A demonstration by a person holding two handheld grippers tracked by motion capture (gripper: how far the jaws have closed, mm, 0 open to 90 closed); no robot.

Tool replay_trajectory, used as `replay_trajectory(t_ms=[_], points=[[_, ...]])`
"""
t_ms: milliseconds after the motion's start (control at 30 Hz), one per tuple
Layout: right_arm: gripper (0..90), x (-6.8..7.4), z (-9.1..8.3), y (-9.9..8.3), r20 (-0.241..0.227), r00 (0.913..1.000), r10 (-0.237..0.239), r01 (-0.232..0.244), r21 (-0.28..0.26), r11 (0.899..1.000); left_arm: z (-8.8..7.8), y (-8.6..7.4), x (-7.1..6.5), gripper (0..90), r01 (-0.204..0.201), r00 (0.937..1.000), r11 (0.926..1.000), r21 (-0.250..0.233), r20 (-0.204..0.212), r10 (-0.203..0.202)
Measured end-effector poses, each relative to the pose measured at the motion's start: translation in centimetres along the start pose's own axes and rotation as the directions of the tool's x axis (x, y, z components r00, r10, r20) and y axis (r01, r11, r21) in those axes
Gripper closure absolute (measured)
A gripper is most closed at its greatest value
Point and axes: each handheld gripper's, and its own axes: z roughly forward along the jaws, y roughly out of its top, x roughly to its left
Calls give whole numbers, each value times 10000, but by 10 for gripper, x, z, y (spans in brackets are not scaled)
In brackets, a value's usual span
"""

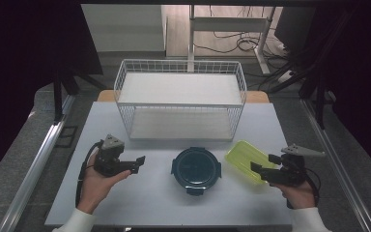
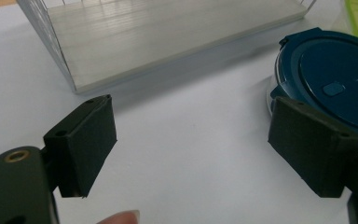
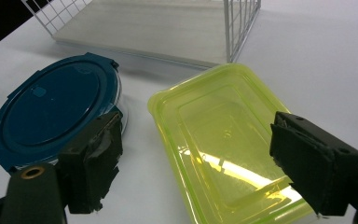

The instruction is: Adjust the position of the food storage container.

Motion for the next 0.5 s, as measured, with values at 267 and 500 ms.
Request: replay_trajectory(t_ms=[267, 500], points=[[207, 2, 3, 3, -73, 9997, -217, 219, 226, 9995, 0, 3, 0, 147, -158, 9999, 9999, 55, -39, 158], [224, 7, 1, 0, -57, 9997, -225, 227, 404, 9989, 2, 3, 3, 171, -184, 9997, 9998, 78, 149, 182]])
